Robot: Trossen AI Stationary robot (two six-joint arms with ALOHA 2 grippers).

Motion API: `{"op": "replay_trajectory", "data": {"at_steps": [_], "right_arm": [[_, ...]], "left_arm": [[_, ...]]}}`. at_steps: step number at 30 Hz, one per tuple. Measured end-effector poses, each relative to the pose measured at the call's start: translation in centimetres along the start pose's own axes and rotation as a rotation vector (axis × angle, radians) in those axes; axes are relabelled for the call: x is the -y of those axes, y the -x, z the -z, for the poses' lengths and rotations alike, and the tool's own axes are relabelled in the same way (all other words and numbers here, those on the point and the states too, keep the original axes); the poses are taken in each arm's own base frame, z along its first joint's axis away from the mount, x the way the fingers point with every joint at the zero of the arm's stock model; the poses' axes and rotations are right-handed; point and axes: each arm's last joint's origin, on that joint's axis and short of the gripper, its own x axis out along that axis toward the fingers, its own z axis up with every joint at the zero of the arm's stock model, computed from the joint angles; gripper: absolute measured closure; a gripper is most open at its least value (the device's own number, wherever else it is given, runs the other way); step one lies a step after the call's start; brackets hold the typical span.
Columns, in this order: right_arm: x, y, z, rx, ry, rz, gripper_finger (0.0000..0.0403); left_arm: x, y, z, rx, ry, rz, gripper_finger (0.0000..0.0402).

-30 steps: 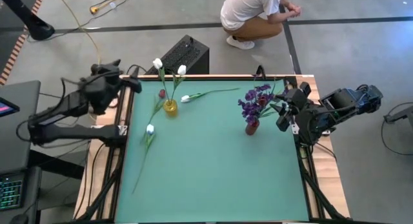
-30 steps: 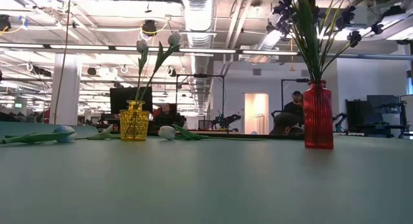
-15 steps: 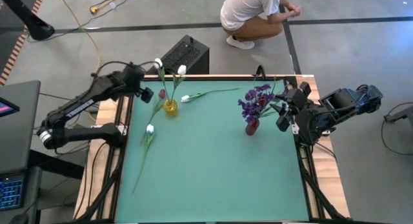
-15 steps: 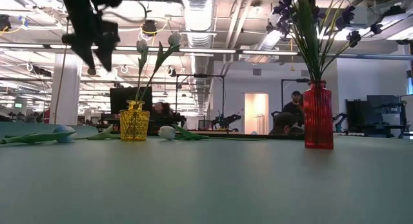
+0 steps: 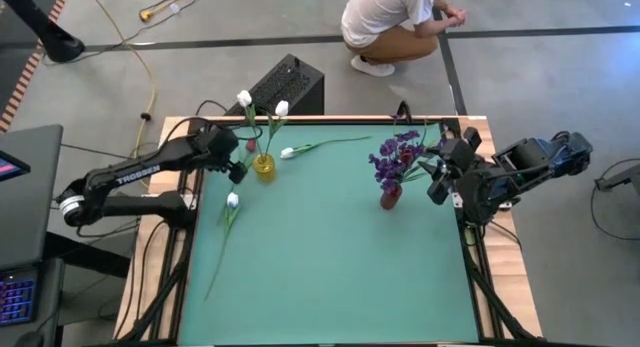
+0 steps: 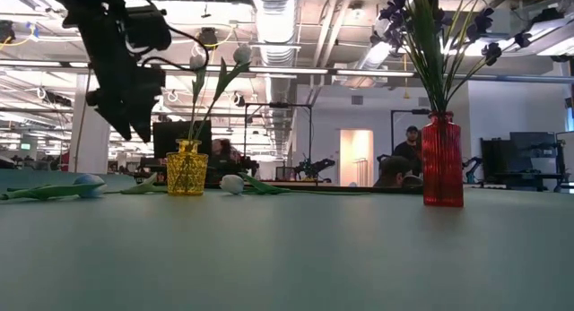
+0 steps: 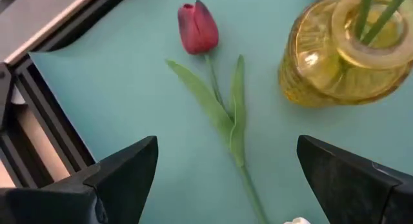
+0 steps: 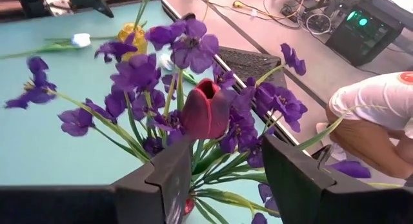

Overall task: Sort flowers into vase by color
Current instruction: Put the red flower into the red vase

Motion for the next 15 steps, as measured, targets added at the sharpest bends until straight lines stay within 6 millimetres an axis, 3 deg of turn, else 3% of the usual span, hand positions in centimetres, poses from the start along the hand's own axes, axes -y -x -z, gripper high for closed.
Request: {"op": "replay_trajectory", "data": {"at_steps": [9,15], "right_arm": [[0.0,-0.4,0.1,-0.011,0.005,0.022,0.0188],[0.1,-0.5,0.1,-0.013,0.0,0.029,0.0188]], "left_arm": [[1.0,-0.9,0.4,-0.113,0.037,0.111,0.0042],[2.0,-2.6,0.9,-0.243,0.005,0.053,0.0042]]}}
